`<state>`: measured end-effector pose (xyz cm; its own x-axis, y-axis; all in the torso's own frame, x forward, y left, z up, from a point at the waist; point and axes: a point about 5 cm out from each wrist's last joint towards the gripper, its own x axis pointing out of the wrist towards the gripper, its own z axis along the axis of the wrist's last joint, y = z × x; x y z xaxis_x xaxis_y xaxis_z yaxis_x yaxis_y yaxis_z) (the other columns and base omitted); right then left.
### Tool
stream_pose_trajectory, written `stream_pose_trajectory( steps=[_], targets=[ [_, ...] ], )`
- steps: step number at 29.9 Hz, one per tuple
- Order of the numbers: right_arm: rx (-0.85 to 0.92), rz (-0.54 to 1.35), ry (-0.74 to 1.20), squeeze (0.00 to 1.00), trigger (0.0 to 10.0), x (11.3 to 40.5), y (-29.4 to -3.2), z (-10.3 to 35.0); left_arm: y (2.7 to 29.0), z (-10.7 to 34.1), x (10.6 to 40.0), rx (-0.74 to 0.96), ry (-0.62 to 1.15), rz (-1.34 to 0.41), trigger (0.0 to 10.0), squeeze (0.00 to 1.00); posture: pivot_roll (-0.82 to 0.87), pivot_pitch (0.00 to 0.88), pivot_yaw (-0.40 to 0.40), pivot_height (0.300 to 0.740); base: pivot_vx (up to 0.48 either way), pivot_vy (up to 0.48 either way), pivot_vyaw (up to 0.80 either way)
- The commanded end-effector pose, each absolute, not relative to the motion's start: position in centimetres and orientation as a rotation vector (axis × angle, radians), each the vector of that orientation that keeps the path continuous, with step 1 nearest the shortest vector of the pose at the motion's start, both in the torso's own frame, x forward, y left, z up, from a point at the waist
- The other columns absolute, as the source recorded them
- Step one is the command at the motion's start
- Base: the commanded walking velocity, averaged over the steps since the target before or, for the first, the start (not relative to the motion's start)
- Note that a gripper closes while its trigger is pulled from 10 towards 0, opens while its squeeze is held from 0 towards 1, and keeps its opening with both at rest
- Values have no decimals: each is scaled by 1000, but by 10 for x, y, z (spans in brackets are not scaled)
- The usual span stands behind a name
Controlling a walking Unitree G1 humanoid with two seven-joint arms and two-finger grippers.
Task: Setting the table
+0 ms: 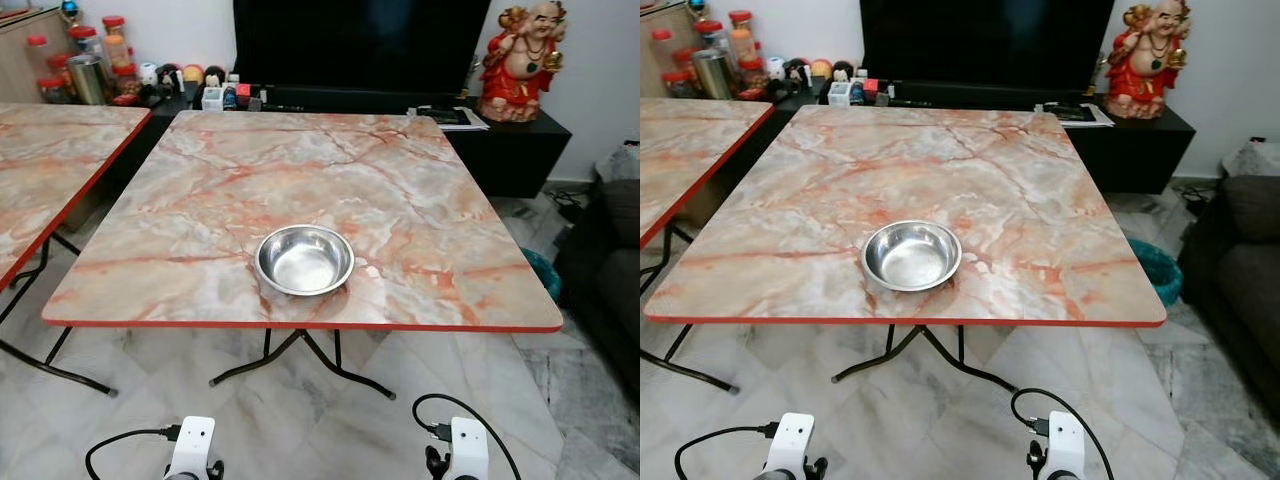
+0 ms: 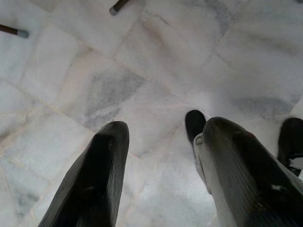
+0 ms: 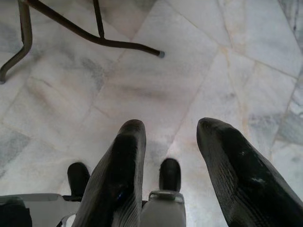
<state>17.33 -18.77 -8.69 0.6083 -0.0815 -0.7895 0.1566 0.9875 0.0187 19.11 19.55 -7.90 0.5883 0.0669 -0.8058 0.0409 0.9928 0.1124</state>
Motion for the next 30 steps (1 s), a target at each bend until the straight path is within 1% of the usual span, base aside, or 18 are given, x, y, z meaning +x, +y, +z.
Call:
stream_pose_trajectory(
  steps=[1, 25, 30],
  targets=[
    [93, -154, 907, 0, 10000, 173, -191, -87, 196, -79, 192, 115, 944, 31, 10000, 0, 29, 0, -33, 736, 0, 431, 0],
    [140, -179, 884, 0, 10000, 176, -185, -86, 202, -75, 198, 129, 933, 51, 10000, 0, 34, 0, -12, 736, 0, 479, 0],
    [124, -175, 885, 0, 10000, 176, -185, -86, 203, -75, 198, 130, 934, 51, 10000, 0, 35, 0, -5, 736, 0, 480, 0]
  ],
)
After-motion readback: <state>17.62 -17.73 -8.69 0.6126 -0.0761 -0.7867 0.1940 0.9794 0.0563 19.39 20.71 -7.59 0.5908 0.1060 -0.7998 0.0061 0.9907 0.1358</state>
